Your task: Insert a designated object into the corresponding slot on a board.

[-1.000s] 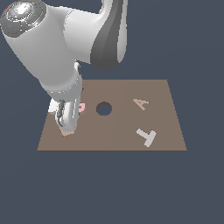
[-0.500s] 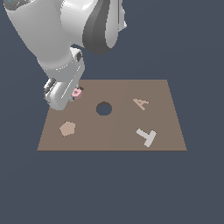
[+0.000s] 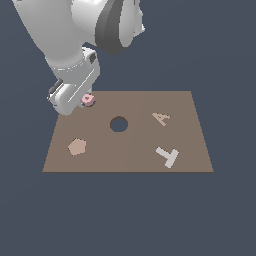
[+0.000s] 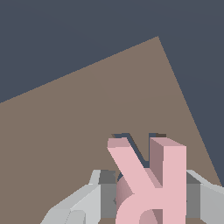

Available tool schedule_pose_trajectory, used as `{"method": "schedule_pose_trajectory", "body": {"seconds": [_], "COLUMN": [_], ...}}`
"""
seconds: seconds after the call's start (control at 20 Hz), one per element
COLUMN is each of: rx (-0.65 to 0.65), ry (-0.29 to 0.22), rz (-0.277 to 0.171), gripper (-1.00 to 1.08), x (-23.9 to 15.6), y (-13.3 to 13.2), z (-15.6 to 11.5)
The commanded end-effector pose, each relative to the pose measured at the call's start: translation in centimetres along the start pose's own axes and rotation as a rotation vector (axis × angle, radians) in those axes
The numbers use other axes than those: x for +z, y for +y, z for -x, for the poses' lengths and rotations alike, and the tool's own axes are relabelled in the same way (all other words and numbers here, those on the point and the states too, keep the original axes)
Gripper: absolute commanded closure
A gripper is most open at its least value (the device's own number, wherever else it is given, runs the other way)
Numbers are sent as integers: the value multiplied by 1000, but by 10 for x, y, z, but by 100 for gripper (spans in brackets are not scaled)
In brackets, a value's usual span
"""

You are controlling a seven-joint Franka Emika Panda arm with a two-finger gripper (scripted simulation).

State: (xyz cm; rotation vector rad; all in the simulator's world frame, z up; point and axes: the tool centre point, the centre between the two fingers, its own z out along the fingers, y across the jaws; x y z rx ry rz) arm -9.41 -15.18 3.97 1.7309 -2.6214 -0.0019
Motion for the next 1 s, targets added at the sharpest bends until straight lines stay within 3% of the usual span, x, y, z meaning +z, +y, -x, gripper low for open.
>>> {"method": "schedule_pose_trajectory", "body": {"seconds": [0.0, 0.45, 0.5, 0.95], "rx": [12, 11, 11, 11], "ry": [0, -1, -1, -1], "rz": [-1, -1, -1, -1], "gripper": [108, 108, -92, -92], "x": [0, 10, 10, 10], "y": [2, 3, 3, 3], "z": [-1, 0, 0, 0]}}
